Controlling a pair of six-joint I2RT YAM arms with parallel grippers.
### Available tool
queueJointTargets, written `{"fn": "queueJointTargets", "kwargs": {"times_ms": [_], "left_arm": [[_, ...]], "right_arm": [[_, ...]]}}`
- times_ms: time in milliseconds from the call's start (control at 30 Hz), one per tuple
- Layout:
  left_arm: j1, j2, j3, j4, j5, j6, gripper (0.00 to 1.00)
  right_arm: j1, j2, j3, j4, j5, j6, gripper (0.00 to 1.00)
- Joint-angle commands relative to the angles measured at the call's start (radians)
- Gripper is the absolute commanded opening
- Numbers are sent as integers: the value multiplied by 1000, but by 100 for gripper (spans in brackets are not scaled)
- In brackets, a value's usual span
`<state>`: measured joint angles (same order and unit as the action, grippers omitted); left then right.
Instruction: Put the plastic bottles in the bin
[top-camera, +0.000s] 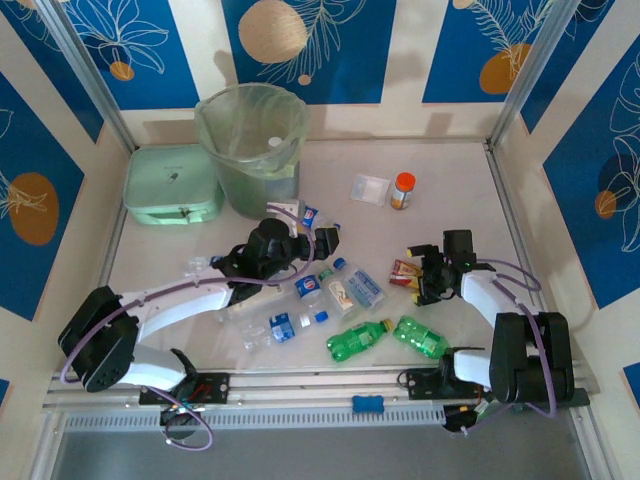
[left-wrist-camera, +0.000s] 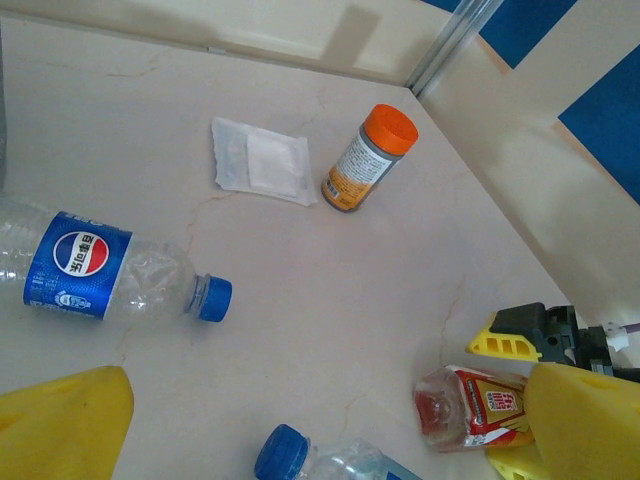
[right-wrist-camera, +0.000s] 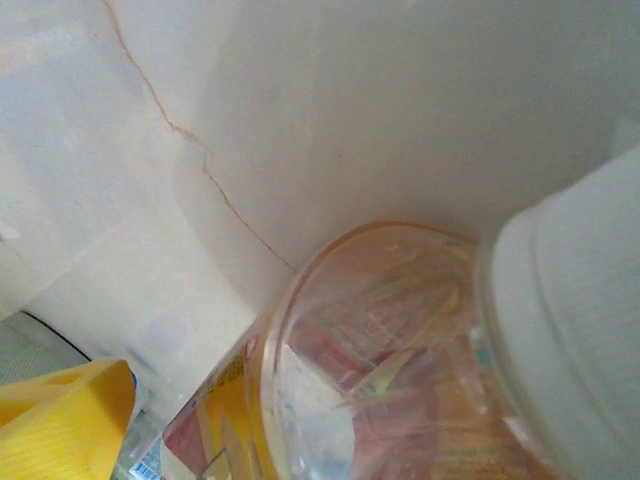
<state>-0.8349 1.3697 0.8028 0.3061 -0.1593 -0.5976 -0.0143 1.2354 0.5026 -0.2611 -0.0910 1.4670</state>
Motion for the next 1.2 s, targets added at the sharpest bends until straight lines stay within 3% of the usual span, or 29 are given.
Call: {"fn": "queueJointTargets", "kwargs": {"times_ms": [0,200,400,600,900,1167], "left_arm": [[-5,-24,-11,-4,-18,-1,100],[-5,-24,-11,-3,-19,-1,100],[-5,-21,-7,-6,-17,0,100],[-4,-18,6,-1,22,19,100],[10,35,85,14,214,54,100],[27,131,159,95,480,16,100]], "right_arm": [[-9,26,-21,35,28,0,94],[-9,37,-27,65,20,-1,85],[-9,21,-19,100,12,-26,68],[0,-10,28,115,-1,-121,60],[71,-31,225,78,-42,-370,54],[142,48,421,71,-221,-555,53]]}}
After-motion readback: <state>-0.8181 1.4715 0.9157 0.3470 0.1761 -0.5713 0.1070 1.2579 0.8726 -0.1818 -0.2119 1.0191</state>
